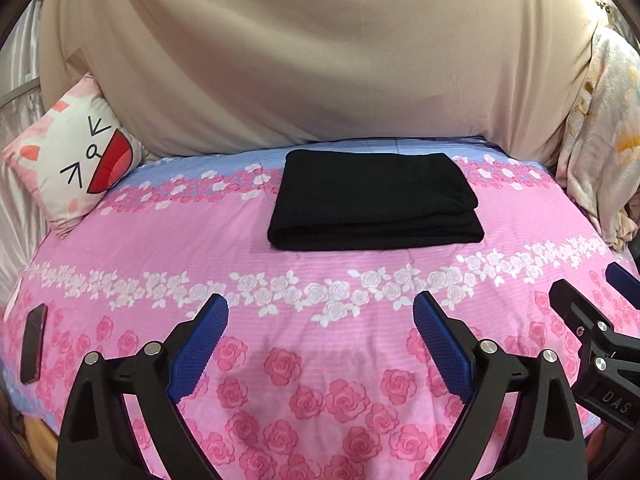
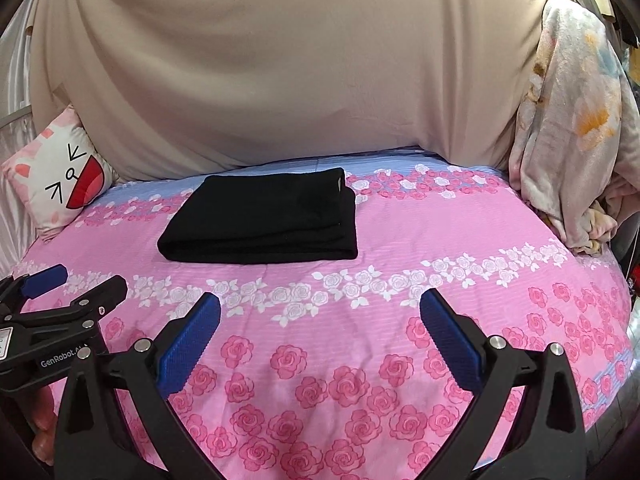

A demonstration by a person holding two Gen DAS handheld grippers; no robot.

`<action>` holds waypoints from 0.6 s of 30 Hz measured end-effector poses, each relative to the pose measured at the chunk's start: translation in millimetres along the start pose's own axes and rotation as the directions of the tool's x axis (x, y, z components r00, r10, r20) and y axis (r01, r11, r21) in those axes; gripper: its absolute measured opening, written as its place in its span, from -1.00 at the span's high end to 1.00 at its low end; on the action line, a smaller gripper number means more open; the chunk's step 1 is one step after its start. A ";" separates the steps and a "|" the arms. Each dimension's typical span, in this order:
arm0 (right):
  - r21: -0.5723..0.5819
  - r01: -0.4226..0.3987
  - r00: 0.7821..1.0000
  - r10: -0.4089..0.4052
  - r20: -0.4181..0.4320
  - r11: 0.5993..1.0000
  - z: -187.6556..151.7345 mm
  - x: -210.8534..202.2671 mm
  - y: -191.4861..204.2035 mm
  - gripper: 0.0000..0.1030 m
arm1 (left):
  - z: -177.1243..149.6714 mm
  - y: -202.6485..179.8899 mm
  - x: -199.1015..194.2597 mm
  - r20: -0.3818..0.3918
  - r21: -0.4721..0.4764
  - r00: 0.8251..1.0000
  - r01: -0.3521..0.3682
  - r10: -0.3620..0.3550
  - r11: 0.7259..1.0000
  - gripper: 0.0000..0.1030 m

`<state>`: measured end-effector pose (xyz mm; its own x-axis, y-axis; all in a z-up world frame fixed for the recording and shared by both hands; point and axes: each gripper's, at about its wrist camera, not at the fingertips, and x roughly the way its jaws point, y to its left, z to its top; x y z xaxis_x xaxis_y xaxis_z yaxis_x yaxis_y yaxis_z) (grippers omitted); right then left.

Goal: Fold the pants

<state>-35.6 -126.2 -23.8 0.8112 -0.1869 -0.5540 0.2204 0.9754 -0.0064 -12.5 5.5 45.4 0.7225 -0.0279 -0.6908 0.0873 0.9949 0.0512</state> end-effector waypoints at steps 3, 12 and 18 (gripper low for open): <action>0.007 -0.004 1.000 0.004 -0.003 1.000 -1.8 0.1 0.7 -0.90 | -3.4 2.6 -0.3 -0.002 0.006 1.000 -0.014 0.014 1.000 -0.78; -0.001 -0.003 1.000 0.003 -0.004 1.000 -2.8 0.9 6.6 -0.90 | -7.9 -2.0 -3.3 0.026 0.054 0.998 -0.058 0.057 0.997 -0.78; -0.003 -0.003 1.000 0.003 -0.009 1.000 -3.0 2.5 6.8 -0.90 | -7.8 0.1 -2.6 0.021 0.055 0.998 -0.055 0.054 0.997 -0.78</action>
<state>-33.7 -119.7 -27.7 0.8072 -0.1826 -0.5614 0.2160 0.9764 -0.0069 -19.7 6.4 41.6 0.7402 0.0234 -0.6720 0.0853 0.9880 0.1284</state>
